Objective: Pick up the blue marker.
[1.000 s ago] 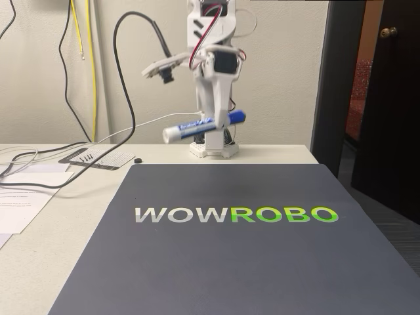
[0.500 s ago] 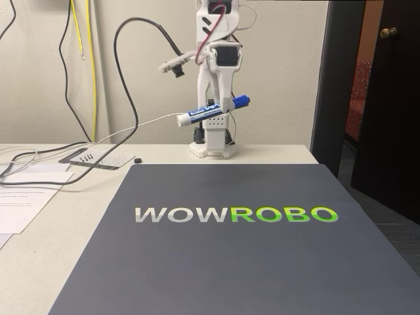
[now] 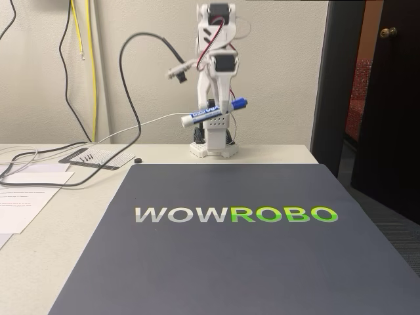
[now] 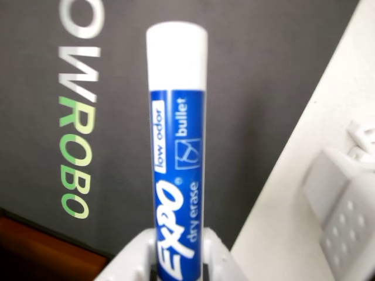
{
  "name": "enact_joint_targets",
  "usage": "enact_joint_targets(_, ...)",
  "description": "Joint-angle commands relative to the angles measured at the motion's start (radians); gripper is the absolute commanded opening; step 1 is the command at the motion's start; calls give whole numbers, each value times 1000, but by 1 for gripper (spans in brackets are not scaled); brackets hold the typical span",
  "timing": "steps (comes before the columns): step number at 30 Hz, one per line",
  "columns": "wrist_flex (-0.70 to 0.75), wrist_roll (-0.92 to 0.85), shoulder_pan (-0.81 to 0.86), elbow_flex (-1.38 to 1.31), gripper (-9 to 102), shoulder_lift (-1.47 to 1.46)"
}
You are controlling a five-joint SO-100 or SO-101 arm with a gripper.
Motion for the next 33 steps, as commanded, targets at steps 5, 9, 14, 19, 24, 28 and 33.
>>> enact_joint_targets(5,-176,58,-44,238,0,127)
enact_joint_targets(9,-202,54,-43,279,0,137)
enact_joint_targets(14,-293,48,-37,423,0,241)
enact_joint_targets(19,-291,44,-32,431,0,253)
enact_joint_targets(24,-285,44,-31,428,0,262)
enact_joint_targets(28,-279,49,-31,420,0,262)
enact_joint_targets(33,-267,49,-29,417,0,279)
